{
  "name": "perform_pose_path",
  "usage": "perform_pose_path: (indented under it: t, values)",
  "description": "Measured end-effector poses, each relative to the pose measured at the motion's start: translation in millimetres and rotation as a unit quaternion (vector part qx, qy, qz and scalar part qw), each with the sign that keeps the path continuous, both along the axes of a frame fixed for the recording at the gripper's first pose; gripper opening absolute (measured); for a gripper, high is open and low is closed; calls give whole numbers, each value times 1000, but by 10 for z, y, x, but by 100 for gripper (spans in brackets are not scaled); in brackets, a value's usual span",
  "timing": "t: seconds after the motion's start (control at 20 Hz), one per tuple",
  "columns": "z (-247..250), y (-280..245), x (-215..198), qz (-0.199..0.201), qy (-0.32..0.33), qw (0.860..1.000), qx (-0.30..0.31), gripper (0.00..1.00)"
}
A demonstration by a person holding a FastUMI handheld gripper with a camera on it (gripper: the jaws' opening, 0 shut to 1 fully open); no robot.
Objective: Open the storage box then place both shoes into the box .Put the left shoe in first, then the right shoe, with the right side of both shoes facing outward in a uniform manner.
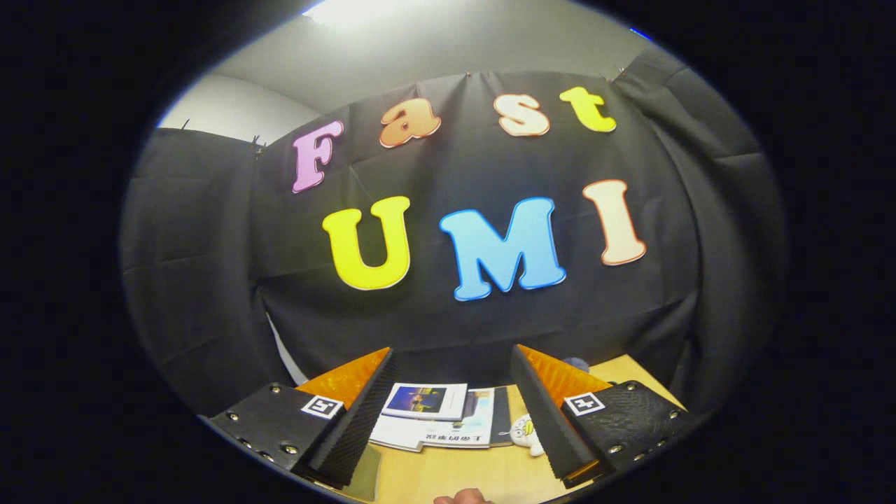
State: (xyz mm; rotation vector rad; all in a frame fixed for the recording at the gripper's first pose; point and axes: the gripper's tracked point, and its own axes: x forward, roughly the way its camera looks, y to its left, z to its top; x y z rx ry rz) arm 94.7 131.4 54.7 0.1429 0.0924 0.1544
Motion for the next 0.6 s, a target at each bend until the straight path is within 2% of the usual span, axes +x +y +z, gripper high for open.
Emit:
perform_pose_path:
  t: [0.1,0.2,0.6]
  values:
    - [175,-120,-161,-24,-38,999,-4,99]
    - [87,-250,-244,-44,-47,997,-30,99]
    - [-115,-390,-328,-42,-43,998,-19,99]
